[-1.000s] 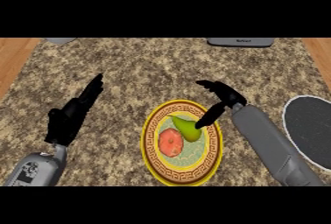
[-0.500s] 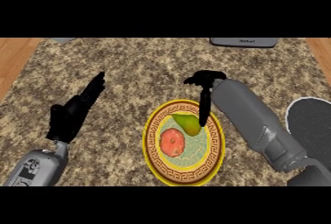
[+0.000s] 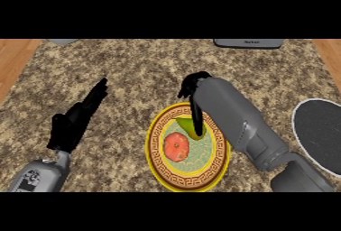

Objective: Pick the pear from the plate and place it in the pan

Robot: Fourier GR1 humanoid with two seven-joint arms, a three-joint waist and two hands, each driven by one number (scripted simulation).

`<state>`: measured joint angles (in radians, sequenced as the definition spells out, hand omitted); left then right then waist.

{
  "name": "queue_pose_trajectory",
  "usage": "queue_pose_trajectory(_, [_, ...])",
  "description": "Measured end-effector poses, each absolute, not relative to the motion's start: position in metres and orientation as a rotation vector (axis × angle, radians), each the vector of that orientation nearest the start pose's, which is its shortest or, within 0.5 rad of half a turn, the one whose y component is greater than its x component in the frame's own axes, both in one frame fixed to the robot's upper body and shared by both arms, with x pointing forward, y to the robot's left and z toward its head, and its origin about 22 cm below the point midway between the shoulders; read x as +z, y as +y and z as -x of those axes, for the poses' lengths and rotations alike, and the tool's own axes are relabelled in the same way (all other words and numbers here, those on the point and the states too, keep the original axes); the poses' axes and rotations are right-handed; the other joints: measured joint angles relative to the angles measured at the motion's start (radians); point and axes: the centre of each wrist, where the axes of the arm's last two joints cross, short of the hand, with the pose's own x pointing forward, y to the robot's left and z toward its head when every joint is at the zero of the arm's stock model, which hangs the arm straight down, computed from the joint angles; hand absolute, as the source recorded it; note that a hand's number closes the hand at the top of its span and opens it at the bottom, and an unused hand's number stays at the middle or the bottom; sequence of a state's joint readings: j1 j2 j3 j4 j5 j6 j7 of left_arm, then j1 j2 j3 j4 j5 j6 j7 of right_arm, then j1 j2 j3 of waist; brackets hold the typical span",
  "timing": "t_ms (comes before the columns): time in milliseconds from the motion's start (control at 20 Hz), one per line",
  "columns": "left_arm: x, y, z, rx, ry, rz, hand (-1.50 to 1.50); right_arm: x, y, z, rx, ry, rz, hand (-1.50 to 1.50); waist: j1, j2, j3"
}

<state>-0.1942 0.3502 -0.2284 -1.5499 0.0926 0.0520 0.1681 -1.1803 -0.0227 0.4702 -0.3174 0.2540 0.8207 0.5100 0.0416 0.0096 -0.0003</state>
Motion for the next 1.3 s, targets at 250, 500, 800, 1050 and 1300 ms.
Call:
queue_pose_trajectory(250, [0.051, 0.234, -0.281, -0.376, -1.504, -0.072, 0.00, 0.070, -0.057, -0.429, 1.642, -0.348, 0.186, -1.50, -0.007, -0.001, 0.000])
queue_pose_trajectory(500, [0.054, 0.245, -0.281, -0.366, -1.505, -0.078, 0.00, 0.064, -0.053, -0.424, 1.677, -0.318, 0.233, -1.50, -0.012, -0.004, 0.000])
queue_pose_trajectory(800, [0.054, 0.243, -0.279, -0.368, -1.509, -0.080, 0.00, 0.053, -0.053, -0.417, 1.694, -0.304, 0.252, -1.50, -0.015, -0.005, 0.000])
queue_pose_trajectory(1050, [0.055, 0.245, -0.279, -0.361, -1.509, -0.077, 0.00, 0.037, -0.059, -0.410, 1.687, -0.302, 0.267, -1.50, -0.017, -0.005, 0.000])
queue_pose_trajectory(1300, [0.053, 0.248, -0.278, -0.368, -1.511, -0.075, 0.00, 0.026, -0.064, -0.405, 1.686, -0.303, 0.262, 1.50, -0.012, -0.010, -0.002])
